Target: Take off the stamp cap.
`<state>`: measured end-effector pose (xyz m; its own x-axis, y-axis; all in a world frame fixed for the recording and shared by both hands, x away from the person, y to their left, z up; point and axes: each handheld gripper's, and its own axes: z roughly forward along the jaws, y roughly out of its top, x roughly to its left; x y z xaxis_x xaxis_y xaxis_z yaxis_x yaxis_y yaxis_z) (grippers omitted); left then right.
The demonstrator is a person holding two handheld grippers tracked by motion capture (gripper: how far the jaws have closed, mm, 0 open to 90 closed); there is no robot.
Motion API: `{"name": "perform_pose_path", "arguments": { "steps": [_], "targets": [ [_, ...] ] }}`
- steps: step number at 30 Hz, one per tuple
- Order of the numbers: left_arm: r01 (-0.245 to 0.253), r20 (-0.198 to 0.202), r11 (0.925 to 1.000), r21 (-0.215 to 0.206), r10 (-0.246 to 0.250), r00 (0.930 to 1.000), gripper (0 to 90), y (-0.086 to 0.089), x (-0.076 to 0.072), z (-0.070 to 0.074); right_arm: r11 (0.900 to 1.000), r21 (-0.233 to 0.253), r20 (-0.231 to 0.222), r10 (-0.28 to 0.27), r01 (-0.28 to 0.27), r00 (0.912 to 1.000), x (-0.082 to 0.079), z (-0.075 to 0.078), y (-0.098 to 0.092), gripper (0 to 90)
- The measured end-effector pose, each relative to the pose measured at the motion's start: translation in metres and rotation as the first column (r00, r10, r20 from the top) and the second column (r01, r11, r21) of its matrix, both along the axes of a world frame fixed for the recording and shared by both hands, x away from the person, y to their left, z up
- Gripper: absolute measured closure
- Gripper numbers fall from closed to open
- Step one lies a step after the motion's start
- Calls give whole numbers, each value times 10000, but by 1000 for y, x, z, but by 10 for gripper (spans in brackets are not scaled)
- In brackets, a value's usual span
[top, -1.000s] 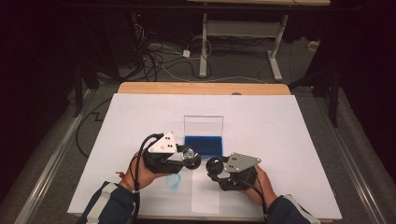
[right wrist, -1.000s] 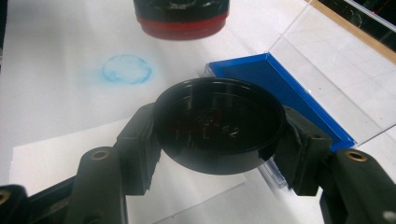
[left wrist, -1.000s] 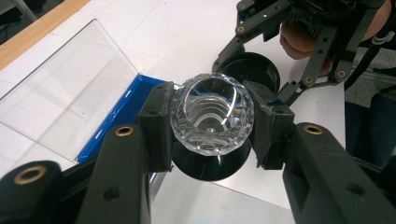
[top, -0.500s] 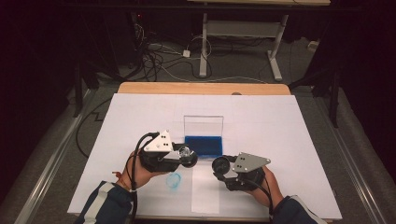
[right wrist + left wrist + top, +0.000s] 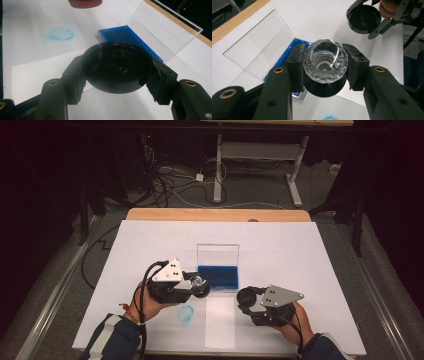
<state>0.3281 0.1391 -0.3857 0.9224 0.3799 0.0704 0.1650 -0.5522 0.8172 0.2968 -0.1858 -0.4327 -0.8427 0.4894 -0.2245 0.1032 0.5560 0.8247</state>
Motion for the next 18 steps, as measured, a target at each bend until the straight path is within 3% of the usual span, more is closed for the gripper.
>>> {"name": "perform_pose_path", "arguments": {
  "steps": [10,18],
  "targets": [
    [-57,-5,10000,-52,57,10000,545,2,4,-1,9996,5,37,-272,272,9996,-1,1,-16,389],
    [-33,-7,9998,181,33,10000,546,1,5,-3,9978,51,-33,-660,660,9978,-4,1,-33,388]
  ]
}}
